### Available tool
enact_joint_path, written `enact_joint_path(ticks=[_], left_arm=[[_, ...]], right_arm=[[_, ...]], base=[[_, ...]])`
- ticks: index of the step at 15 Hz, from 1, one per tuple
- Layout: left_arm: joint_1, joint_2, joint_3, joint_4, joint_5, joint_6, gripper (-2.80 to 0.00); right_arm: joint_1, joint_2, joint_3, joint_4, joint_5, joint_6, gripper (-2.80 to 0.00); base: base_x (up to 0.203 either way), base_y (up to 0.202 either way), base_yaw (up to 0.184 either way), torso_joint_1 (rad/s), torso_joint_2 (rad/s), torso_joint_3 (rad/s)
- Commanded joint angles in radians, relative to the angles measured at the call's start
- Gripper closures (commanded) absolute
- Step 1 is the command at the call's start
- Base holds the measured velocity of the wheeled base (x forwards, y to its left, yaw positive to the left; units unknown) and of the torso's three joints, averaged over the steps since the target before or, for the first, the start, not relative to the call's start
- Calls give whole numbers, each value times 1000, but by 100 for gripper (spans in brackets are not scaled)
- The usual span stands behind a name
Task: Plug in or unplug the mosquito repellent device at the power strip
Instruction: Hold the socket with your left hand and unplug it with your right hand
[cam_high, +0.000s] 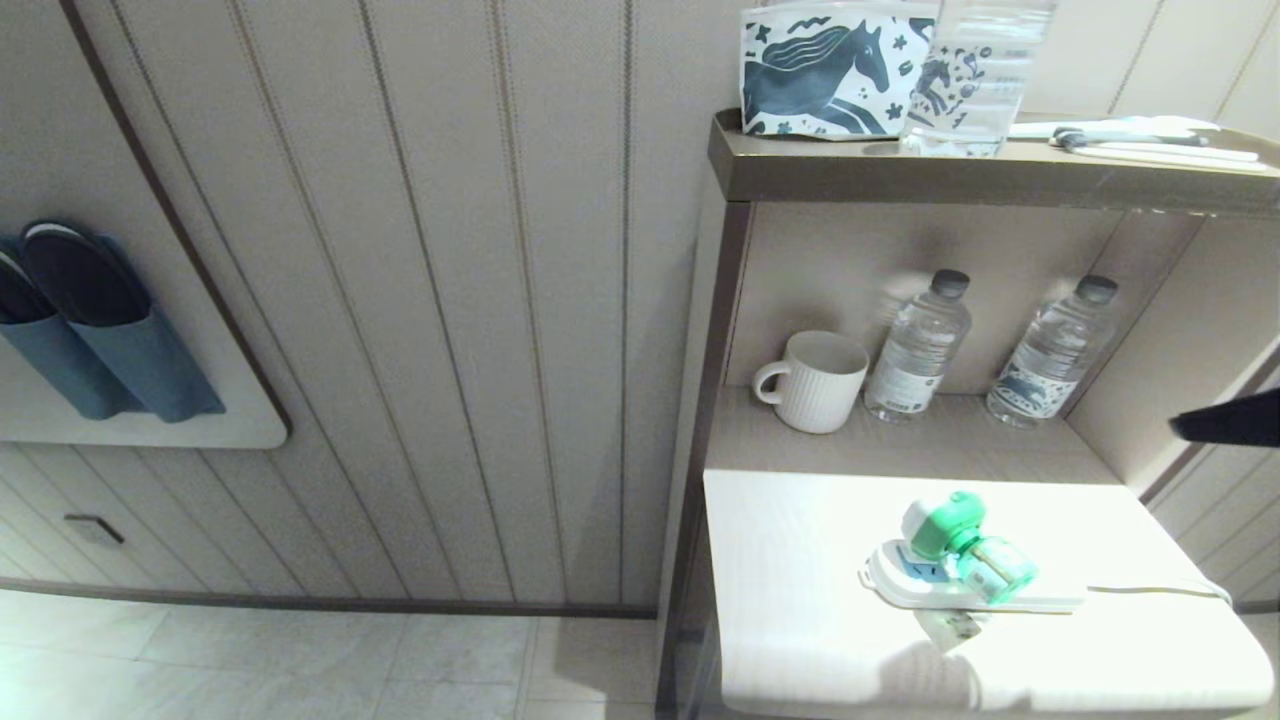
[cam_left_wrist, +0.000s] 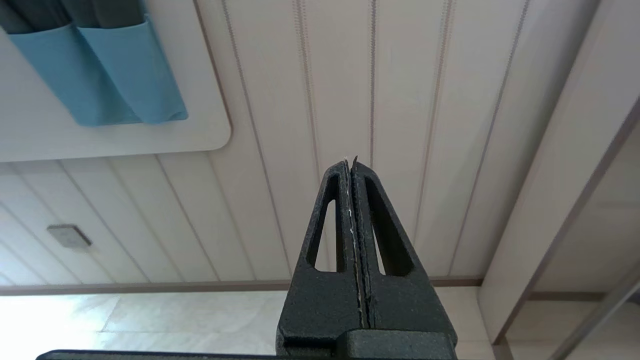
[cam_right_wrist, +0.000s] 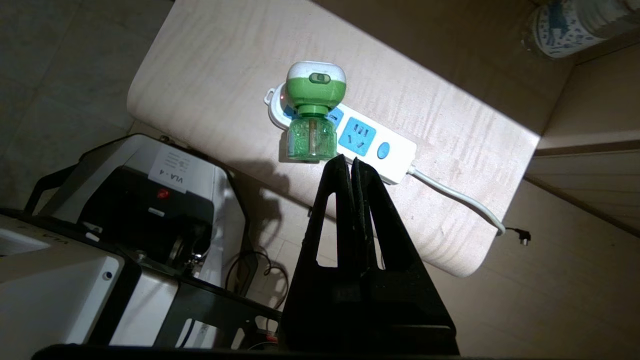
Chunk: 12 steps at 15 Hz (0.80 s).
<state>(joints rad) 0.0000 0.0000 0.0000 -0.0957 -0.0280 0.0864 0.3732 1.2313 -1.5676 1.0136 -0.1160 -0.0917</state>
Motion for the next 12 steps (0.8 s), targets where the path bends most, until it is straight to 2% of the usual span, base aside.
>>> enact_joint_path(ticks=[1, 4, 7, 9, 12], left_arm=[[0, 0, 0, -2, 0, 1, 0], [0, 0, 0, -1, -1, 1, 0], [0, 0, 0, -1, -1, 1, 0], [0, 0, 0, -1, 0, 1, 0], [0, 0, 0, -1, -1, 1, 0]], right_arm=[[-2, -151, 56, 4, -22, -1, 0], [-11, -342, 148, 0, -131, -2, 0], [-90, -549, 270, -20, -250, 0, 0], [-197, -713, 375, -75, -260, -12, 0], [-310, -960, 643, -238, -192, -31, 0]], base=[[0, 0, 0, 0, 0, 0], [0, 0, 0, 0, 0, 0], [0, 0, 0, 0, 0, 0], [0, 0, 0, 0, 0, 0], [0, 0, 0, 0, 0, 0]])
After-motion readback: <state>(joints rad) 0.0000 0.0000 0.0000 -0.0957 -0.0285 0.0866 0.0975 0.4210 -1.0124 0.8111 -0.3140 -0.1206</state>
